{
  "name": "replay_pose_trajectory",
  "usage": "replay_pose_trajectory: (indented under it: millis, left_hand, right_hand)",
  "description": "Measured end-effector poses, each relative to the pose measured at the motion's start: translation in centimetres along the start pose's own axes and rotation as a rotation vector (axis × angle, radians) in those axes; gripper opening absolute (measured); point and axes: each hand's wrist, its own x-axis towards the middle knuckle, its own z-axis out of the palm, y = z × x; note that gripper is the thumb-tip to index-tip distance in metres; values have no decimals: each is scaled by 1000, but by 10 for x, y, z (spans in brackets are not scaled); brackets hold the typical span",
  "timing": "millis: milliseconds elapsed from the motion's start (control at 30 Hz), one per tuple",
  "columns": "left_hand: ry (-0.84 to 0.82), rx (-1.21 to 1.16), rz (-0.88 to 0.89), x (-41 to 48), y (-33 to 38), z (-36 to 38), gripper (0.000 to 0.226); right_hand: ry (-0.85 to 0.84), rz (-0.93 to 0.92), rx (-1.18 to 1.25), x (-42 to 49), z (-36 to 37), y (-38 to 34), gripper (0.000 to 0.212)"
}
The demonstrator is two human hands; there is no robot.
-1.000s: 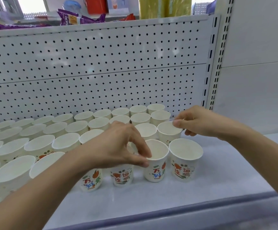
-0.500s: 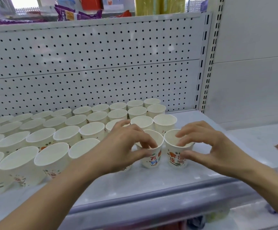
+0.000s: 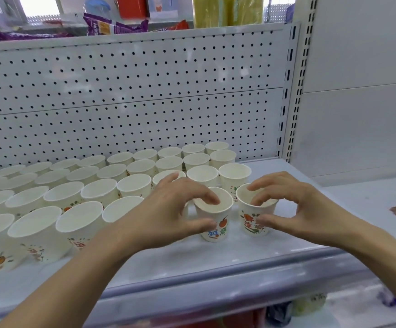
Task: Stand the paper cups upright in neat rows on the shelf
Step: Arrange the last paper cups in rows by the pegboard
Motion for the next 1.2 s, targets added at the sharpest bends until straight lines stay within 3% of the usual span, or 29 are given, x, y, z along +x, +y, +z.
replay_pose_trajectory:
  millis: [233, 400, 533, 800, 967, 1200]
  left_hand:
    - [111, 18, -45, -17, -7, -7, 54]
    - [155, 55, -110, -35, -17, -31, 57]
    - [192, 9, -202, -42, -26, -57, 48]
    - [14, 183, -305, -32, -23, -48, 73]
    - [-31, 280, -320, -23, -22, -39, 66]
    - [-40, 178, -329, -24, -24, -40, 63]
  right_hand:
    - [5, 9, 44, 0, 3, -2, 15]
    - [59, -70, -5, 8, 2, -18, 35]
    - [37, -174, -141, 20, 6, -34, 42]
    - [-61, -165, -317, 41, 23, -44, 35]
    - [-63, -188, -355, 45, 30, -40, 11]
    - [-73, -167, -355, 48, 33, -40, 20]
